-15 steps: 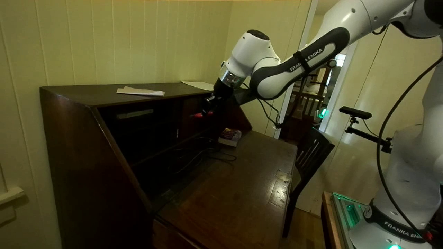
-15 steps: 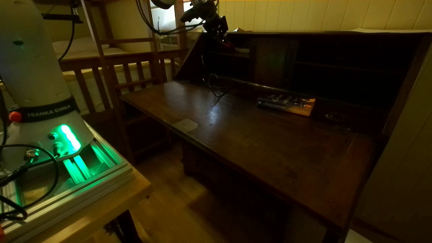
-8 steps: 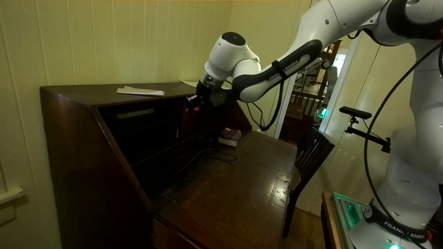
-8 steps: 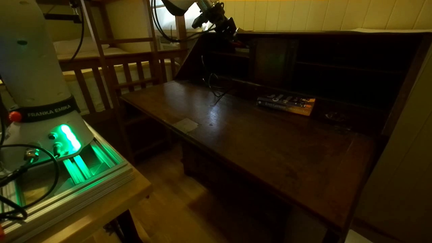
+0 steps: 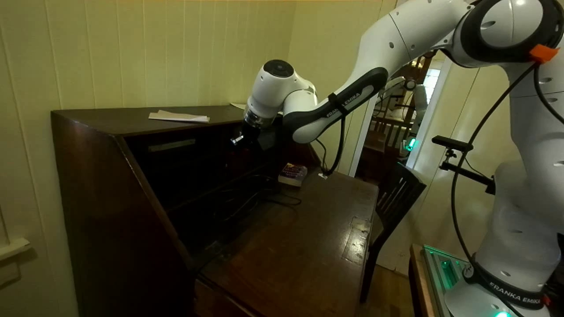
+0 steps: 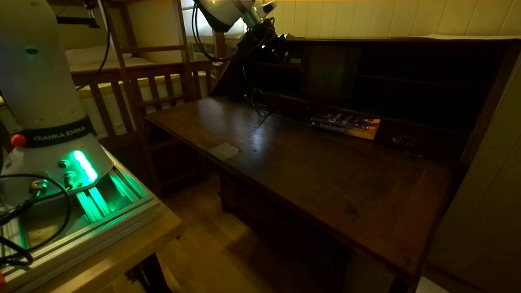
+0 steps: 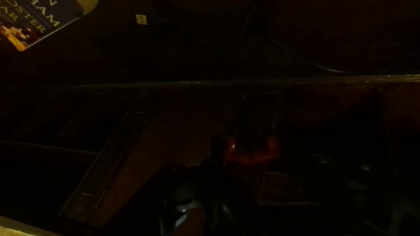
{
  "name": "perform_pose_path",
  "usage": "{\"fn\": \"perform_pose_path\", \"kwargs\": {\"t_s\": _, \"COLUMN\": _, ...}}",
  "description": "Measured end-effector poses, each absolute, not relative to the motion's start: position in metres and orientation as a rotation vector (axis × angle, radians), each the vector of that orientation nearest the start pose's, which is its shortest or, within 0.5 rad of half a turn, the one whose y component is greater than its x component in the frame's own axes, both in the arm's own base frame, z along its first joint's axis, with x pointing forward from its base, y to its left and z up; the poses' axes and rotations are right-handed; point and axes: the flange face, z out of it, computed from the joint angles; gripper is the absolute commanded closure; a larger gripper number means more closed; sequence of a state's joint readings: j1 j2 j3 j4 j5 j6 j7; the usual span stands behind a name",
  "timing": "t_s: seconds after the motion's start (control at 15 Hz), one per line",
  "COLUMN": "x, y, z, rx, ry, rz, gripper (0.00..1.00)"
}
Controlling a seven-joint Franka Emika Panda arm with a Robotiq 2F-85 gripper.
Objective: Put the pen on the top, on the desk shelf
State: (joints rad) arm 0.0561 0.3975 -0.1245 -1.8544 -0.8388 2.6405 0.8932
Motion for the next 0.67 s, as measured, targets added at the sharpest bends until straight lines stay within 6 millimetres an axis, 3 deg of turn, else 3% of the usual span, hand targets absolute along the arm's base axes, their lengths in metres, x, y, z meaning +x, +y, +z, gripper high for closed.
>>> {"fn": "perform_pose_path", "kwargs": {"t_s": 0.13, "x": 0.6648, "y": -0.0245, "z": 0.3444, "rx": -3.359, "ry": 0.481, "rz": -0.976, "gripper": 0.76}}
{"fn": "perform_pose_path", "kwargs": {"t_s": 0.2, "x": 0.6647, "y": -0.0265, "z": 0.3453, "rx": -3.359, "ry": 0.489, "rz": -0.98, "gripper": 0.51}}
{"fn": "perform_pose_path", "kwargs": {"t_s": 0.27, "x": 0.6647, "y": -0.0272, "z": 0.3454, "rx": -3.36, "ry": 0.49, "rz": -0.979, "gripper": 0.76}}
{"fn": "perform_pose_path", "kwargs": {"t_s": 0.67, "x": 0.6662, "y": -0.0278, "z": 0.3426, "rx": -3.362, "ry": 0.428, "rz": -0.977, "gripper": 0.76}}
